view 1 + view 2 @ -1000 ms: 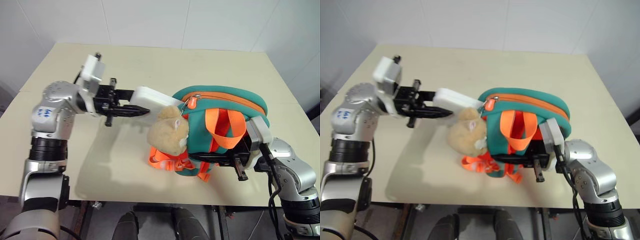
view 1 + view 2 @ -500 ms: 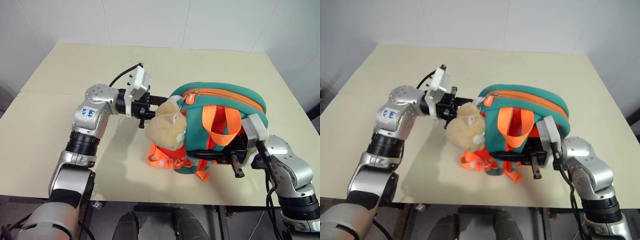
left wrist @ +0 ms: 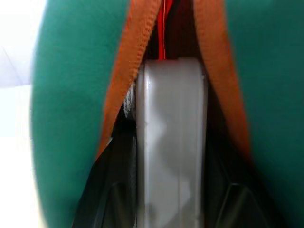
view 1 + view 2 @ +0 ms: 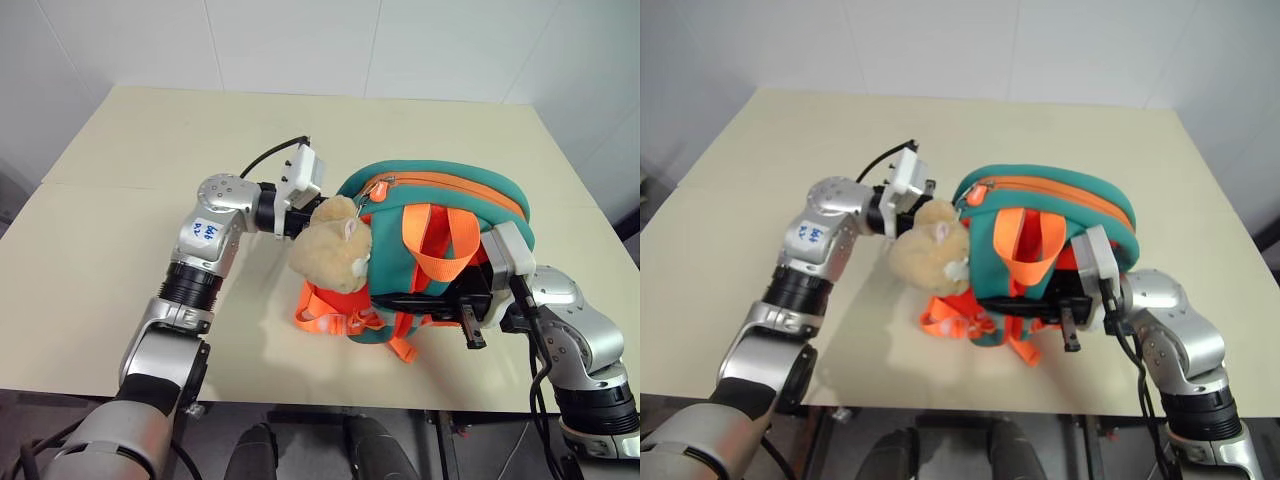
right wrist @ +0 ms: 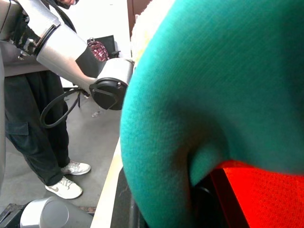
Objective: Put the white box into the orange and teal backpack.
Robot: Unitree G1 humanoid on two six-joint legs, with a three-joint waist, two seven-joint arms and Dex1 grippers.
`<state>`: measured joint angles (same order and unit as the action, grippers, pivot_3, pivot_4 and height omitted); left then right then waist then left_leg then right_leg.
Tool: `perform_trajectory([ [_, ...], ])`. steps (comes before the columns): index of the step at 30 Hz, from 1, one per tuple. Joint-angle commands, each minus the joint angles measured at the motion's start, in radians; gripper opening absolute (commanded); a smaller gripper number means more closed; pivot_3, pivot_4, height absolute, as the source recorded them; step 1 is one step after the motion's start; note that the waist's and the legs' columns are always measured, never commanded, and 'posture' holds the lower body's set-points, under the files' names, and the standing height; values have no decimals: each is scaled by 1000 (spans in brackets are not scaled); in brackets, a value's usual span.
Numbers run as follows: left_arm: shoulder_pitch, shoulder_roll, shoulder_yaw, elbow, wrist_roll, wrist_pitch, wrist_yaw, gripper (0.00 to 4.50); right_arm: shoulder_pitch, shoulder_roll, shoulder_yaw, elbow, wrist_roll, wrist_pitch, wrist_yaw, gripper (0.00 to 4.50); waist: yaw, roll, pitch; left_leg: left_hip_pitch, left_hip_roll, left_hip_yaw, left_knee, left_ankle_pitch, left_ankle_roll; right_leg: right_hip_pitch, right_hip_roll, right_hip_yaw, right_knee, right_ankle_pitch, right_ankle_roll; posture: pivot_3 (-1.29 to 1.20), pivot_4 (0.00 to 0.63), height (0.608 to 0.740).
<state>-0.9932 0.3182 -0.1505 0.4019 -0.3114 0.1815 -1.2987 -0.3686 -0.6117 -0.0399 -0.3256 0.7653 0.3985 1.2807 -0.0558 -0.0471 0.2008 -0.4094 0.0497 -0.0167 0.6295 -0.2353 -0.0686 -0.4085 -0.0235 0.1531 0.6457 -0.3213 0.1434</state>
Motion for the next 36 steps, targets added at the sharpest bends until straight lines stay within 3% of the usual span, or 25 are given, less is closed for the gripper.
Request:
perform_trajectory([
  [1,-29,12,21,-58,28,20,93,1317,-20,5,4,-13,-5,-13,-10,0,-1,0,0,0,0,0,0,0,0,0,0,0,0,0,0,0,150,740],
  [2,-32,32,14,-73,42,16,87,1317,-20,5,4,-12,-6,-14,-11,0,-2,0,0,0,0,0,0,0,0,0,0,0,0,0,0,0,150,740],
  [12,-43,182,74,-254,-50,148,23,4371,-39,16,16,15,-16,-20,-8,0,-1,1,1,0,0,0,0,0,0,0,0,0,0,0,0,0,150,740],
  [13,-41,195,79,-265,-59,161,16,4484,-40,17,18,18,-17,-21,-6,0,-1,1,1,0,0,0,0,0,0,0,0,0,0,0,0,0,150,740],
  [18,-3,297,133,-330,-131,224,-49,4484,-41,20,21,20,-17,-22,-7,0,-5,2,1,0,0,0,-1,0,0,0,0,0,0,0,0,0,150,740],
  [23,74,383,299,-421,-300,361,-14,4484,-17,20,10,10,-11,-31,-9,0,-5,2,1,0,1,0,-1,0,0,0,0,0,0,0,0,0,150,740],
  [28,212,406,421,-608,-479,549,124,4484,11,20,-3,-13,3,-30,-22,0,-4,2,1,0,1,0,0,0,0,0,0,0,1,0,0,0,150,740],
  [36,341,349,426,-831,-669,682,347,4484,31,45,-27,-10,22,-60,-29,0,-1,2,1,2,1,0,1,0,0,2,0,0,1,0,0,0,150,740],
])
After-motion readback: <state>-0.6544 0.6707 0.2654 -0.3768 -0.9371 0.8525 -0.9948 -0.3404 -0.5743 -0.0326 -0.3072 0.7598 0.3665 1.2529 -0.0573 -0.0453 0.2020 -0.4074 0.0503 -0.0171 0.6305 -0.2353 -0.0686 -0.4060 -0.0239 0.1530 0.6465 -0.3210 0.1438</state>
